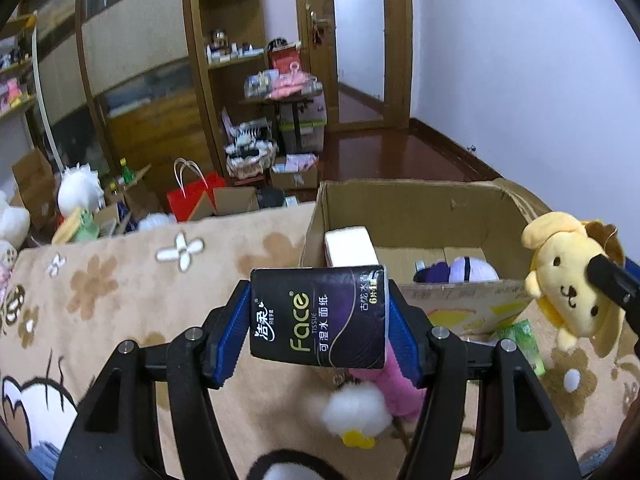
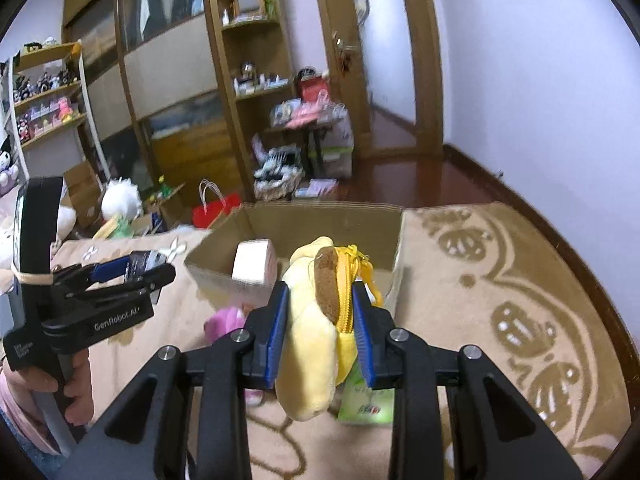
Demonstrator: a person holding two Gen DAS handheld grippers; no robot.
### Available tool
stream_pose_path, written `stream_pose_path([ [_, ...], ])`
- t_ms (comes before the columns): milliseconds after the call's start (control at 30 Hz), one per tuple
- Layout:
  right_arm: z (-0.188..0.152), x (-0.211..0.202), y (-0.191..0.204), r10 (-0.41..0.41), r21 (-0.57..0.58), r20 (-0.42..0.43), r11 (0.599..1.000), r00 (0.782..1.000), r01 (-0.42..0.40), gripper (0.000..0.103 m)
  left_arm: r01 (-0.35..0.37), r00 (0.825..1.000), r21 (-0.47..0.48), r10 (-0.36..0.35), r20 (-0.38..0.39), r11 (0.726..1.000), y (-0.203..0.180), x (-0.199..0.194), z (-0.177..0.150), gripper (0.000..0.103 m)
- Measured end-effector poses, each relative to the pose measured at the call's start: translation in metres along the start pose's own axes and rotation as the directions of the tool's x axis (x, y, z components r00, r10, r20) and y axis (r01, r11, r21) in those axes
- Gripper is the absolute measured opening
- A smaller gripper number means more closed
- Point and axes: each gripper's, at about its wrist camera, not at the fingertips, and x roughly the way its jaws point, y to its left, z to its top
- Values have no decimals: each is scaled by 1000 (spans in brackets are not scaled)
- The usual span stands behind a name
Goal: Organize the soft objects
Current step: 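Lift the tissue pack and yellow dog plush and carry them over the box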
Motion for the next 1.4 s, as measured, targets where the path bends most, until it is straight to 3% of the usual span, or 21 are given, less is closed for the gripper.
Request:
stream_pose_path([
  [333, 13, 0, 10, -65, -46, 85, 997, 994, 69, 32, -4, 994, 39, 0, 108, 999, -9, -2, 22, 62],
  [667, 25, 21, 12, -108, -56, 107, 992, 988, 114, 32, -19, 988, 49, 11, 153, 999, -7, 12, 37, 62],
  [967, 32, 48, 8, -129, -58, 104, 989, 986, 136, 33, -5, 989, 84, -8, 150, 996, -18, 35, 43, 62],
  [1400, 22, 82, -8, -121, -44, 45, 991, 992, 123, 36, 16, 998, 101, -22, 64, 995, -22, 75, 45, 64],
])
